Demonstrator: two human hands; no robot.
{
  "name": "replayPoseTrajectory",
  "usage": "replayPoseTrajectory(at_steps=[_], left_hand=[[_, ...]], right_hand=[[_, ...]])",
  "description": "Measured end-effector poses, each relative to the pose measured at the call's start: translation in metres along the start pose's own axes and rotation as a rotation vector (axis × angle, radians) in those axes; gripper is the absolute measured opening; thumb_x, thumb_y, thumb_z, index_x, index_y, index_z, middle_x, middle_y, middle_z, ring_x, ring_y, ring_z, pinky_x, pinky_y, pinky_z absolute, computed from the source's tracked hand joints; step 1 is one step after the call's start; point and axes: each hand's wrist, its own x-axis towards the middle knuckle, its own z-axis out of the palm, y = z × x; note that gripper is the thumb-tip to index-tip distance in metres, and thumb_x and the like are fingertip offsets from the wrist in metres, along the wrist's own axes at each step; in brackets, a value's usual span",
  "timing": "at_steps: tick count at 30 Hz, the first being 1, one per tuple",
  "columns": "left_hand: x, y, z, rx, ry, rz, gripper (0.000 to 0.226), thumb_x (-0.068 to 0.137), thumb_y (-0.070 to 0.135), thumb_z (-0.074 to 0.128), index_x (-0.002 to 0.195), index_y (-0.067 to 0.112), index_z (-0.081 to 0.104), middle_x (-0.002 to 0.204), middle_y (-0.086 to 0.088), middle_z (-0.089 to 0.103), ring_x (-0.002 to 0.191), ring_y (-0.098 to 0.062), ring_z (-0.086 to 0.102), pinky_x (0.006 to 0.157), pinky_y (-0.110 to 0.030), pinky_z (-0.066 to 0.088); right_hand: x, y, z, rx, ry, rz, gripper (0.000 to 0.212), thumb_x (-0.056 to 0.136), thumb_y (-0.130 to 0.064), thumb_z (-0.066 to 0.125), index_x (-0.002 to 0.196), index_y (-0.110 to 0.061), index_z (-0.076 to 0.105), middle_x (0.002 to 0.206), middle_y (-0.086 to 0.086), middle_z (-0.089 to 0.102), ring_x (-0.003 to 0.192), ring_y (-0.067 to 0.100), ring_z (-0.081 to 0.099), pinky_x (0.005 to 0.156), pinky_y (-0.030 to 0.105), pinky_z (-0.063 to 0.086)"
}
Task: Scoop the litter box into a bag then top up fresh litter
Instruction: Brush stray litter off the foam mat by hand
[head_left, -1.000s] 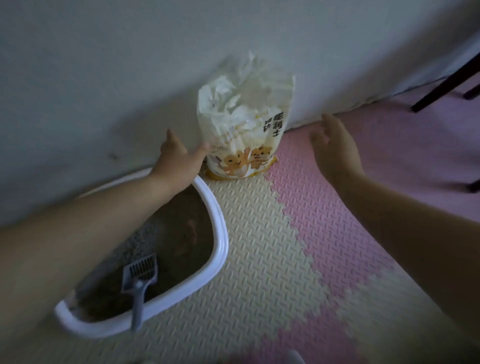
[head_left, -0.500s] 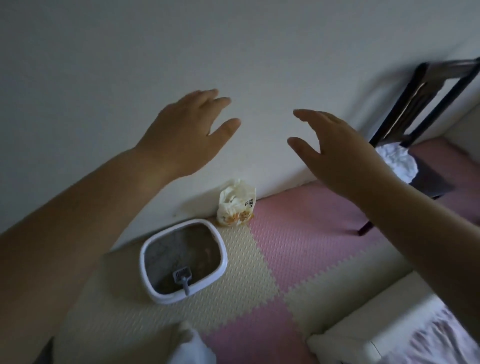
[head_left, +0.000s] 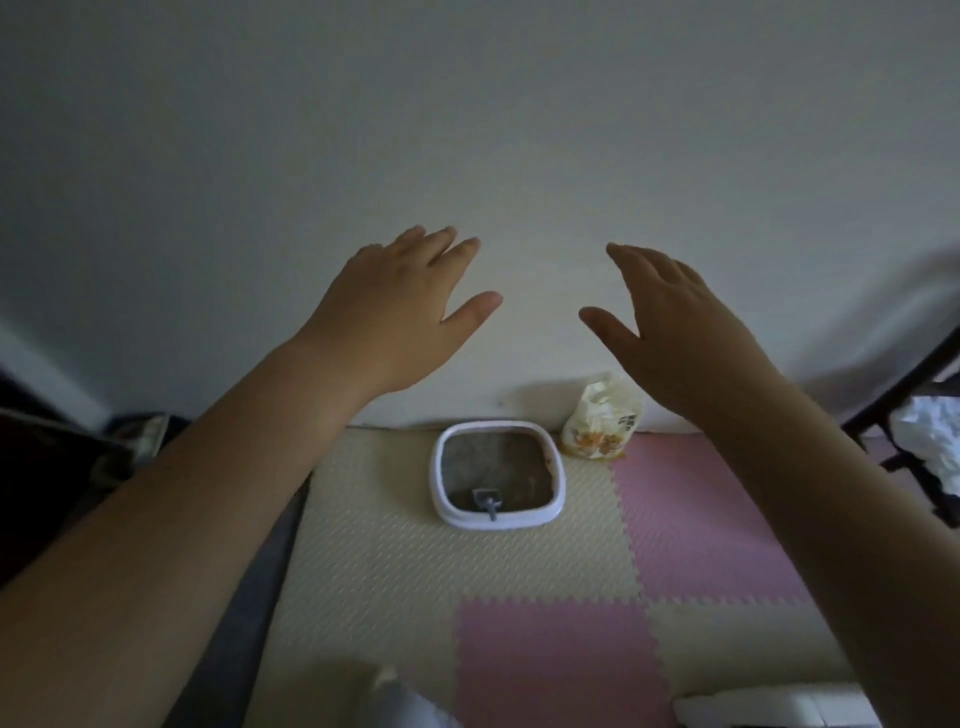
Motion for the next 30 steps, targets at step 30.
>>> replayPoseTrajectory(at_steps=[30], left_hand=[[-0.053, -0.379, 0.266, -0.091, -0.107, -0.263, 0.066, 0.099, 0.046, 0.023, 0.152, 0.009, 0.008, 0.160, -0.012, 0.003, 0.147, -0.028, -0.002, 0.118, -0.043, 0.000]], right_hand=[[0.189, -0.207, 0.405, 0.081, -0.270, -0.093, 0.069, 0.098, -0.047, 0.032, 0.149, -0.004, 0.017, 0.158, 0.015, 0.009, 0.146, 0.029, 0.000, 0.119, 0.041, 0.007]])
